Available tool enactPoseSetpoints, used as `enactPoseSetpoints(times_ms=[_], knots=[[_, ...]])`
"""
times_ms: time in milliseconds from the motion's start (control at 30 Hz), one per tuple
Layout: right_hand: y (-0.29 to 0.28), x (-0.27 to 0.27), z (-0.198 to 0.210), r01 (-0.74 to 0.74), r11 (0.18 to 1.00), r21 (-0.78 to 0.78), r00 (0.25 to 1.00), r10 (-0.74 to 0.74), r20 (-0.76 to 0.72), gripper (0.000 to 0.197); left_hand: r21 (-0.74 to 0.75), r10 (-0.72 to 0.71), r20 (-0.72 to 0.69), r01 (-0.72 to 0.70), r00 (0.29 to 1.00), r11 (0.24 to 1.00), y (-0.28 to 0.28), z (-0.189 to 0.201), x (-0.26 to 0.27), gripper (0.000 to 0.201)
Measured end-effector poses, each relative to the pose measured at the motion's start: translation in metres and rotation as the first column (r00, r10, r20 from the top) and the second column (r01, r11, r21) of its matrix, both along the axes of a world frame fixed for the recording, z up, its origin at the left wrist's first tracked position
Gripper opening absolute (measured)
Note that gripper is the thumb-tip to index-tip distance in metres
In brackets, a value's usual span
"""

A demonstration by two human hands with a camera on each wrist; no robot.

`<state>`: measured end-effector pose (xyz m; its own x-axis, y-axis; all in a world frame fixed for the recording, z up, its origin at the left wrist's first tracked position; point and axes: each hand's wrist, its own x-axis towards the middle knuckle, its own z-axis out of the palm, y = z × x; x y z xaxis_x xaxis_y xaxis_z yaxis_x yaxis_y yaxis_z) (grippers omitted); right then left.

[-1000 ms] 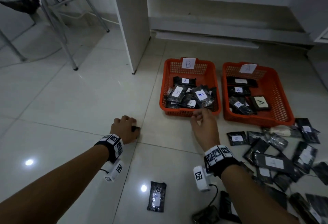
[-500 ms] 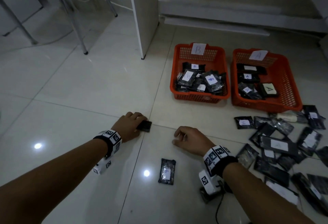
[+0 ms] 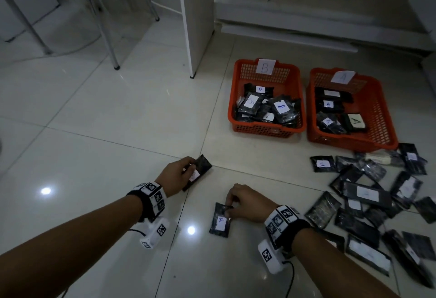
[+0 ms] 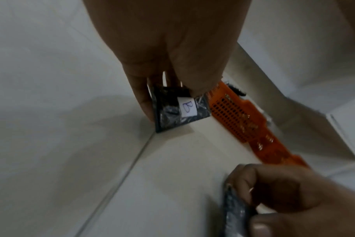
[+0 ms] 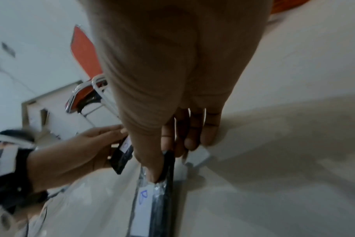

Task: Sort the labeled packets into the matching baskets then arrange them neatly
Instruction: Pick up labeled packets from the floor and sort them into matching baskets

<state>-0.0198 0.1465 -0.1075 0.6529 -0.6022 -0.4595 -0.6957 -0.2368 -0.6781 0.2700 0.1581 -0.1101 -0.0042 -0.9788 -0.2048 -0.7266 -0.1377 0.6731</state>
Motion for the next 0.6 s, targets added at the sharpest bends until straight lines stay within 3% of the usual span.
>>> enactPoseSetpoints(times_ms=[67, 133, 267, 367, 600], knots=[[-0.005, -0.006, 0.005, 0.135, 0.986, 0.096, 0.984, -0.145, 0.104, 0.024, 0.024, 0.048, -0.129, -0.045, 0.99, 0.999, -0.006, 0.005, -0.011, 0.017], [-0.013, -0.013, 0.009, 0.295, 0.942, 0.163, 0.918, -0.326, 0.226, 0.021, 0.042, 0.087, -0.233, -0.08, 0.969, 0.996, -0.012, 0.015, -0.022, 0.021], [-0.034, -0.027, 0.03, 0.555, 0.767, 0.323, 0.645, -0.642, 0.416, 0.012, 0.098, 0.172, -0.436, -0.144, 0.883, 0.985, -0.024, 0.039, -0.039, 0.03], [-0.047, -0.037, 0.047, 0.62, 0.704, 0.347, 0.51, -0.698, 0.503, 0.014, 0.112, 0.215, -0.512, -0.183, 0.832, 0.977, -0.032, 0.05, -0.046, 0.028], [-0.061, -0.048, 0.062, 0.657, 0.687, 0.311, 0.445, -0.686, 0.576, 0.015, 0.12, 0.234, -0.586, -0.203, 0.776, 0.972, -0.044, 0.07, -0.064, 0.029]])
